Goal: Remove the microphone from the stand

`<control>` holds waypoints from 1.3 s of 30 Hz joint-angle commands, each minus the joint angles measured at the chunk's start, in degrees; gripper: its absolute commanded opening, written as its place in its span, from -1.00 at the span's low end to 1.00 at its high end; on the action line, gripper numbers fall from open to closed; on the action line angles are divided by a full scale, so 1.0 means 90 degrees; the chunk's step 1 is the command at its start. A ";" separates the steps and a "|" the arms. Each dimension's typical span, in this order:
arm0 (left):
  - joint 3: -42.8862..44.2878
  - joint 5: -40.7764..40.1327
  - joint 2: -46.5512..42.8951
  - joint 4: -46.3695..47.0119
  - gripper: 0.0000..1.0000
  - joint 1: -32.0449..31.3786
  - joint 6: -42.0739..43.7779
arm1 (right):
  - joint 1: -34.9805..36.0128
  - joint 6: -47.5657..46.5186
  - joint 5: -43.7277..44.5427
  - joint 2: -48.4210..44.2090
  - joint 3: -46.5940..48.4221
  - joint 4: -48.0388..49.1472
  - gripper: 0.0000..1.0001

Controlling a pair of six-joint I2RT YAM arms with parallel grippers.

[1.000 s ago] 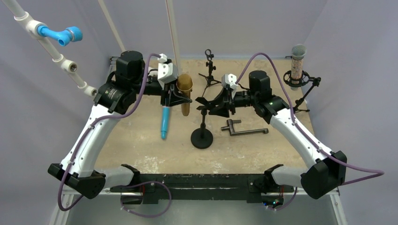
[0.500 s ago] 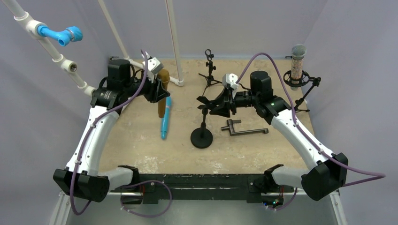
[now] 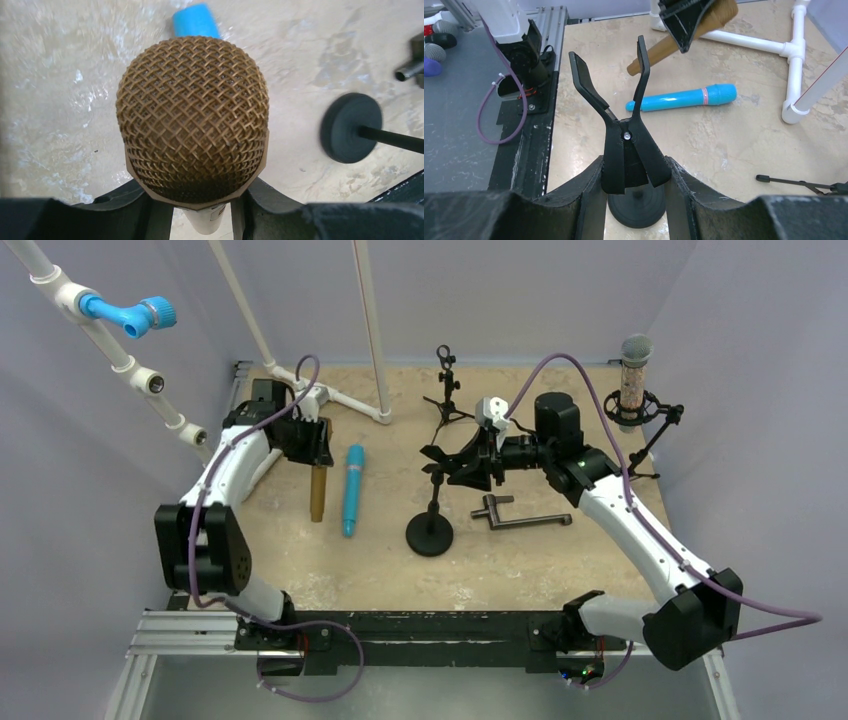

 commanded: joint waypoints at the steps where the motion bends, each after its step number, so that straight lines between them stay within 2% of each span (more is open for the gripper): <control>1: 0.0535 -0.0356 0.0792 -0.0530 -1.00 0.0103 -0.0215 | -0.0074 -0.0015 0.0275 -0.0173 -0.0078 0.0133 -1.00; 7: 0.1000 -0.0706 0.1648 -0.0821 -1.00 0.0103 -0.0205 | -0.0077 -0.0025 0.0208 -0.0216 -0.0091 0.0102 -1.00; 16: 0.1492 -0.0671 0.2539 -0.1183 -0.77 0.0103 -0.0463 | -0.0076 -0.0055 0.0173 -0.0260 -0.0105 0.0069 -1.00; 21: 0.1376 -0.0753 0.2698 -0.1038 -0.75 0.0103 -0.0700 | -0.0075 -0.0082 0.0173 -0.0325 -0.0177 0.0086 -1.00; 25: 0.1236 -0.0806 0.2745 -0.0905 -0.66 0.0103 -0.0899 | -0.0075 -0.0078 0.0152 -0.0346 -0.0189 0.0080 -1.00; 29: 0.1199 -0.0815 0.2841 -0.0921 -0.56 0.0103 -0.0928 | -0.0080 -0.0065 0.0143 -0.0341 -0.0208 0.0117 -1.00; 39: 0.1207 -0.0869 0.2974 -0.0949 -0.48 0.0103 -0.0933 | -0.0080 -0.0042 0.0150 -0.0346 -0.0235 0.0143 -1.00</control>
